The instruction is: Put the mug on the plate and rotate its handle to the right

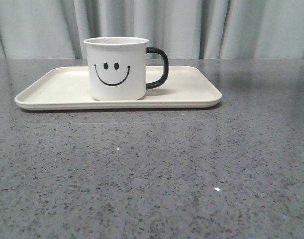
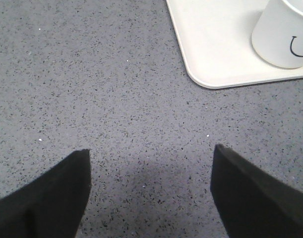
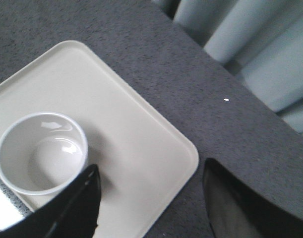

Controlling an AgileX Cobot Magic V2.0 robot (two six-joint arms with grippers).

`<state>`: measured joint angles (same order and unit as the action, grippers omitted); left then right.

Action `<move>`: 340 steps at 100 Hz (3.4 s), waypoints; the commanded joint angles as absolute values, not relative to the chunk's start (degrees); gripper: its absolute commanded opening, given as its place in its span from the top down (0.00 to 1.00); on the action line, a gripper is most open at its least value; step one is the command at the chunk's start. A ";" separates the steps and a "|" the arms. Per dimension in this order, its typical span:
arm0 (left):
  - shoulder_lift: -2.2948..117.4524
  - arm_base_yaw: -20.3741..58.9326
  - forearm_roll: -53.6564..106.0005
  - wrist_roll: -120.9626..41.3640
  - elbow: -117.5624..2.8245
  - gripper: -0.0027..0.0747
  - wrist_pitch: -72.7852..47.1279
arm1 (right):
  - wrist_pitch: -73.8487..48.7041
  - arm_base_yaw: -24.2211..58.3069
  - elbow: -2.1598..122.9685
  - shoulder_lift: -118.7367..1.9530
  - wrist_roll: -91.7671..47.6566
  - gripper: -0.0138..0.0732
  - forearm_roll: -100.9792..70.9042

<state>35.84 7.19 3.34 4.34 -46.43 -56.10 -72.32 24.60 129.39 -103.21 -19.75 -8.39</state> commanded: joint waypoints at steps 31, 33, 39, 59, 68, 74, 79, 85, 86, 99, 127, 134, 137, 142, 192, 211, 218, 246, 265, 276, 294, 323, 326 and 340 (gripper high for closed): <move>35.96 7.13 4.00 4.84 -47.81 0.33 -52.63 | -69.97 13.85 103.93 -80.84 -18.52 0.31 -7.96; 35.96 7.13 4.00 4.84 -47.81 0.33 -52.63 | -68.91 13.48 102.37 -79.44 -18.47 0.31 -7.96; 35.96 7.13 4.00 4.84 -47.81 0.33 -52.63 | -65.99 12.74 95.37 -75.24 -18.22 0.31 -7.96; 35.96 7.13 4.00 4.84 -47.81 0.33 -52.63 | -55.28 12.03 74.31 -62.82 -15.99 0.31 -7.08; 35.96 7.13 4.00 4.84 -47.81 0.33 -52.63 | -51.50 11.43 67.04 -57.64 -13.95 0.31 -6.93; 35.96 7.13 4.00 4.84 -47.81 0.33 -52.63 | -49.70 10.84 62.25 -54.32 -13.01 0.31 -6.93; 35.96 7.13 4.00 4.84 -47.81 0.33 -52.63 | -48.63 10.23 58.96 -51.88 -12.89 0.31 -6.93; 35.96 7.13 4.00 4.84 -47.81 0.33 -52.63 | -47.98 9.39 55.37 -49.00 -12.89 0.31 -6.93; 35.96 7.13 4.00 4.84 -47.81 0.33 -52.63 | -47.85 9.23 54.32 -48.44 -12.89 0.31 -6.87; 35.96 7.13 4.00 4.84 -47.81 0.33 -52.63 | -47.79 7.58 49.81 -43.63 -12.78 0.31 -6.82; 35.96 7.13 4.00 4.84 -47.81 0.33 -52.51 | -46.50 6.19 45.92 -35.73 -11.36 0.32 -6.80; 35.96 7.13 4.00 4.84 -47.81 0.33 -52.43 | -46.63 6.19 45.92 -35.67 -11.08 0.32 -6.80; 35.96 7.13 4.00 4.84 -47.81 0.33 -52.43 | -46.87 6.19 45.92 -35.67 -11.08 0.32 -6.80; 35.96 7.13 4.00 4.84 -47.81 0.33 -52.43 | -47.02 6.19 45.92 -35.67 -11.08 0.32 -6.80; 35.96 7.13 4.00 4.84 -47.81 0.66 -52.38 | -46.87 6.19 45.92 -35.67 -11.08 0.93 -6.80; 35.96 7.13 4.00 4.84 -47.81 0.99 -52.38 | -47.04 6.19 45.92 -35.67 -11.08 0.92 -6.80; 35.96 7.13 4.00 4.84 -47.81 0.99 -52.38 | -47.04 6.19 45.92 -35.67 -11.08 0.92 -6.80; 35.96 7.13 4.00 4.84 -47.81 0.99 -52.38 | -47.04 6.19 45.92 -35.67 -11.08 0.92 -6.80; 35.96 7.13 4.00 4.84 -47.81 0.99 -52.38 | -47.04 6.19 45.92 -35.67 -11.08 0.92 -6.80; 35.96 7.13 4.00 4.84 -47.81 0.99 -52.38 | -47.04 6.19 45.92 -35.67 -11.08 0.92 -6.80; 35.96 7.13 4.00 4.84 -47.81 0.99 -52.38 | -47.04 6.19 45.92 -35.67 -11.08 0.92 -6.80; 35.96 7.13 3.57 4.84 -47.68 0.99 -50.97 | -47.04 6.19 45.92 -35.67 -11.08 0.92 -6.80; 35.96 7.13 3.10 4.84 -47.54 0.99 -50.36 | -47.04 6.19 45.92 -35.67 -11.08 0.92 -6.80; 33.87 7.13 2.28 4.74 -45.66 0.99 -43.10 | -47.04 6.19 45.92 -35.67 -11.08 0.92 -6.80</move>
<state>35.10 7.19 2.41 4.34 -45.17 -51.84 -50.61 6.59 44.51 -35.82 -11.07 -6.96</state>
